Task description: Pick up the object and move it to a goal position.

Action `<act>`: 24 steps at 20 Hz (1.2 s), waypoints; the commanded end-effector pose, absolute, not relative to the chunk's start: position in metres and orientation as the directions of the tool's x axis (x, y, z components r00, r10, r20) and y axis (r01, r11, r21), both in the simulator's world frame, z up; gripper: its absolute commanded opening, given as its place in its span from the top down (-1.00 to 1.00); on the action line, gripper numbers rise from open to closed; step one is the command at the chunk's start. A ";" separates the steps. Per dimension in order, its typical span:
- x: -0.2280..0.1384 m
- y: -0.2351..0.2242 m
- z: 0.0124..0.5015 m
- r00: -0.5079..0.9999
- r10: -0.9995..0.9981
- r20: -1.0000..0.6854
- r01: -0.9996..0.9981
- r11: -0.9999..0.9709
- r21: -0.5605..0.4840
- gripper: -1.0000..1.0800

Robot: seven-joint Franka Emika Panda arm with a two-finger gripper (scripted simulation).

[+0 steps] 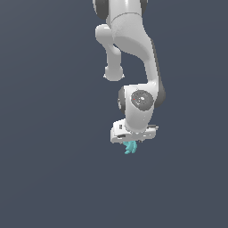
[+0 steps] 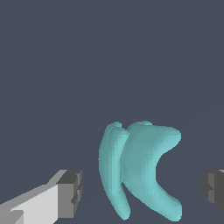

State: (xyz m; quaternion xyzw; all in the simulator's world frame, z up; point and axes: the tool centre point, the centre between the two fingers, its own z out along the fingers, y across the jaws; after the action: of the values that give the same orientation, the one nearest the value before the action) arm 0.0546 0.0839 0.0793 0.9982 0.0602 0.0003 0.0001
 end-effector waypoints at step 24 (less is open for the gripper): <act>0.055 0.083 0.048 0.993 0.120 0.000 0.120 -0.993 0.000 1.00</act>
State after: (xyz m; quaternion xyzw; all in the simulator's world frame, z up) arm 0.0548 0.0840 0.0459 0.9982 0.0605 -0.0005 0.0000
